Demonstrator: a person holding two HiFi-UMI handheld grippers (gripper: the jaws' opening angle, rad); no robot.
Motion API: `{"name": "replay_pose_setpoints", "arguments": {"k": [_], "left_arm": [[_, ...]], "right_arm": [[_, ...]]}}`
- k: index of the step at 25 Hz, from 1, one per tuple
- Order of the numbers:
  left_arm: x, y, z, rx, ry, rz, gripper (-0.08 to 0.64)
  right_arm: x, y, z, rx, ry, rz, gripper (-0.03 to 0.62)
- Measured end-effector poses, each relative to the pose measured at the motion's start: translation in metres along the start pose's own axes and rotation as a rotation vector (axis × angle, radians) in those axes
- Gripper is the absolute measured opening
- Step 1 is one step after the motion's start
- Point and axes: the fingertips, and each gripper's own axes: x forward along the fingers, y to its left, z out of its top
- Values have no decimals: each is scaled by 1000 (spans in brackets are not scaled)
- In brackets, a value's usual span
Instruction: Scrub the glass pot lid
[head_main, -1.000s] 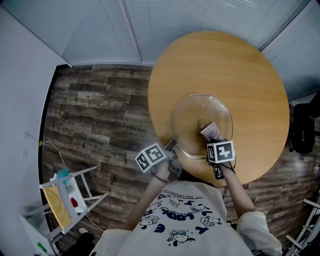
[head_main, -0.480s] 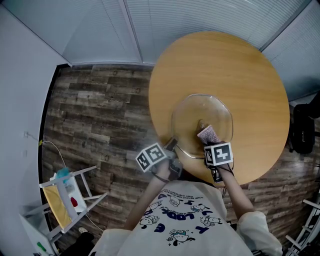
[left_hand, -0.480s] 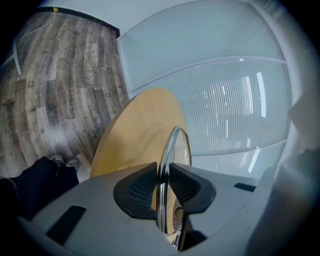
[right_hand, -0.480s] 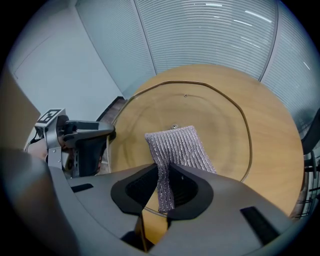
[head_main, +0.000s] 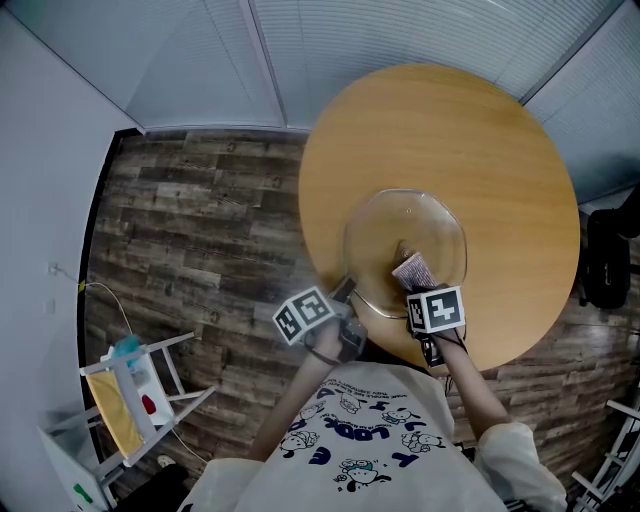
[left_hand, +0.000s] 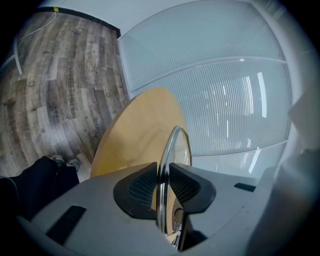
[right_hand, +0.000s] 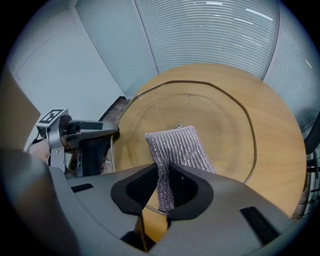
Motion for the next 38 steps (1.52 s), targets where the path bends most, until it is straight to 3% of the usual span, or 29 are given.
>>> {"name": "replay_pose_setpoints", "arguments": {"k": [38], "left_arm": [[0, 2, 1, -5, -5, 9, 74]], "right_arm": [[12, 54, 16, 14, -17, 117, 75]]}}
